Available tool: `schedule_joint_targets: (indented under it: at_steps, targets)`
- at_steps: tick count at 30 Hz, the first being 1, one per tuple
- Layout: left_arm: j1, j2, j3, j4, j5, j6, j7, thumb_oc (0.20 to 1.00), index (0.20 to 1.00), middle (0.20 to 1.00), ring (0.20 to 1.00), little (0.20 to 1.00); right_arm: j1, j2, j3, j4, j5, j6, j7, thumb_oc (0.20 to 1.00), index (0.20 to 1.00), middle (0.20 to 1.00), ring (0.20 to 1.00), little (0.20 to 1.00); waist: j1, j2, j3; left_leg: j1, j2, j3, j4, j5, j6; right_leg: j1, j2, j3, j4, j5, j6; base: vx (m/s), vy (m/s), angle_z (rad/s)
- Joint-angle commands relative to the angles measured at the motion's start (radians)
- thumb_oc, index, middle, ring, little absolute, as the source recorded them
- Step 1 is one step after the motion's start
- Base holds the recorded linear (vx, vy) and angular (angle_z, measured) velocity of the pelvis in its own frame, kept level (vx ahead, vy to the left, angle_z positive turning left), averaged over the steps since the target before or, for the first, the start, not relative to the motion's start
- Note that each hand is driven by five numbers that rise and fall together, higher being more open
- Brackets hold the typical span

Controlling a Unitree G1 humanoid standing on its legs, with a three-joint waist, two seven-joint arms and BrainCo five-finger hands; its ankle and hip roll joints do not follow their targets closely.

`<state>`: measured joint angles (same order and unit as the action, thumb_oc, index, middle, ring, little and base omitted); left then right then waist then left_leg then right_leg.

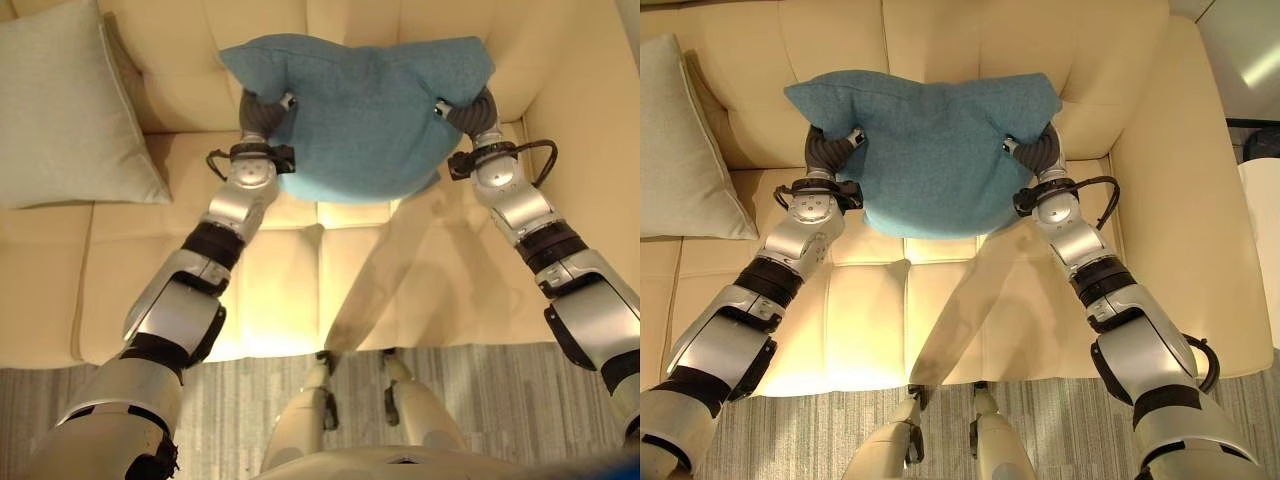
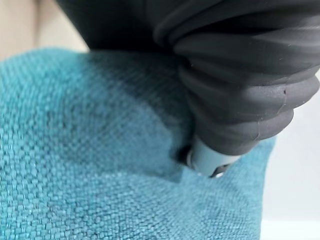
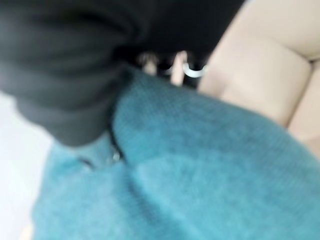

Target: Pick up all the scattered cushions and arrange them neatly on the sofa.

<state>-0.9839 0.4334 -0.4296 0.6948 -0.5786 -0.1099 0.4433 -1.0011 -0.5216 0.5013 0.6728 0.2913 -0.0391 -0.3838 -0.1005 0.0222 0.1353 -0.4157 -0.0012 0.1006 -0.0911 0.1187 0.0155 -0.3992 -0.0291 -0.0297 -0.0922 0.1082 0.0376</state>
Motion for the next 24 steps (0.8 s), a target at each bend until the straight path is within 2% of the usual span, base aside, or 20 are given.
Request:
schedule_joint_targets:
  at_steps: [1,5,6,7,8,12,15,18,20,21,24]
  targets:
    - [-0.177,-0.007,-0.04,0.042,0.0,-0.095,-0.008,0.2,0.2,0.2,0.2,0.2,-0.166,-0.003,-0.02,0.033,-0.003,-0.077,-0.008,0.2,0.2,0.2,0.2,0.2,0.016,-0.022,-0.043,0.047,0.053,0.035,0.004,-0.011,-0.15,-0.055,-0.095,0.012,0.005,0.067,0.167,0.0,0.0,0.0]
    - [-0.208,-0.015,-0.057,0.104,0.02,-0.087,-0.011,0.2,0.2,0.2,0.2,0.2,-0.205,-0.011,0.018,0.117,-0.029,-0.067,-0.003,0.2,0.2,0.2,0.2,0.2,0.022,-0.014,-0.026,0.015,0.05,0.03,0.004,-0.001,-0.154,-0.083,-0.1,0.006,0.005,0.076,0.169,0.0,-0.005,-0.02]
    - [-0.216,-0.016,-0.06,0.121,0.026,-0.086,-0.01,0.36,0.36,0.36,0.36,0.36,-0.215,-0.012,0.024,0.136,-0.038,-0.066,-0.005,0.304,0.304,0.304,0.304,0.304,0.023,-0.011,-0.02,0.013,0.05,0.029,0.004,-0.003,-0.156,-0.084,-0.099,0.005,0.005,0.075,0.169,0.0,0.0,0.0]
    - [-0.236,-0.014,-0.066,0.143,0.037,-0.084,0.001,1.0,1.0,1.0,1.0,1.0,-0.237,-0.017,0.041,0.177,-0.066,-0.056,-0.016,0.922,0.922,0.922,0.922,0.922,0.026,-0.01,-0.013,-0.003,0.048,0.027,0.004,0.005,-0.156,-0.1,-0.101,0.003,0.005,0.082,0.169,-0.02,-0.013,0.04]
    - [-0.247,-0.014,-0.068,0.151,0.046,-0.083,0.004,1.0,1.0,1.0,1.0,1.0,-0.248,-0.019,0.048,0.195,-0.082,-0.052,-0.021,1.0,1.0,1.0,1.0,1.0,0.028,-0.008,-0.008,-0.009,0.047,0.026,0.004,0.007,-0.158,-0.107,-0.101,0.002,0.005,0.084,0.169,-0.02,-0.016,0.05]
    - [-0.27,-0.007,-0.072,0.189,0.072,-0.077,0.011,1.0,1.0,1.0,1.0,1.0,-0.283,-0.037,0.08,0.271,-0.15,-0.025,-0.041,1.0,1.0,1.0,1.0,1.0,0.032,-0.002,0.004,-0.027,0.047,0.019,0.004,0.012,-0.162,-0.124,-0.102,-0.004,0.005,0.088,0.172,-0.01,-0.009,0.06]
    - [-0.293,0.026,-0.074,0.226,0.116,-0.072,0.036,1.0,1.0,1.0,1.0,1.0,-0.31,-0.057,0.1,0.324,-0.252,0.004,-0.096,1.0,1.0,1.0,1.0,1.0,0.032,-0.001,0.002,-0.031,0.047,0.015,0.004,0.016,-0.165,-0.128,-0.105,-0.008,0.005,0.093,0.173,0.0,0.0,0.0]
    - [-0.306,0.062,-0.07,0.258,0.15,-0.063,0.051,1.0,1.0,1.0,1.0,1.0,-0.319,-0.07,0.08,0.343,-0.26,0.014,-0.123,1.0,1.0,1.0,1.0,1.0,0.031,0.0,-0.003,-0.024,0.045,0.012,0.004,0.013,-0.164,-0.12,-0.105,-0.007,0.005,0.092,0.174,0.0,0.004,0.02]
    - [-0.311,0.105,-0.056,0.279,0.153,-0.057,0.055,1.0,1.0,1.0,1.0,1.0,-0.322,-0.102,0.066,0.347,-0.255,0.022,-0.139,1.0,1.0,1.0,1.0,1.0,0.032,0.0,-0.012,-0.008,0.044,0.013,0.004,0.007,-0.164,-0.105,-0.107,-0.009,0.005,0.088,0.175,0.02,0.018,0.09]
    - [-0.308,0.155,-0.044,0.287,0.151,-0.055,0.049,1.0,1.0,1.0,1.0,1.0,-0.319,-0.154,0.055,0.342,-0.242,0.023,-0.139,1.0,1.0,1.0,1.0,1.0,0.03,0.0,-0.025,0.011,0.045,0.014,0.004,-0.001,-0.164,-0.089,-0.108,-0.011,0.005,0.084,0.175,0.02,0.014,0.07]
    - [-0.289,0.19,-0.027,0.272,0.147,-0.056,0.046,1.0,1.0,1.0,1.0,1.0,-0.294,-0.19,0.026,0.324,-0.218,0.02,-0.141,1.0,1.0,1.0,1.0,1.0,0.031,0.0,-0.036,0.03,0.047,0.014,0.004,-0.007,-0.164,-0.07,-0.111,-0.015,0.005,0.079,0.175,0.03,0.007,0.01]
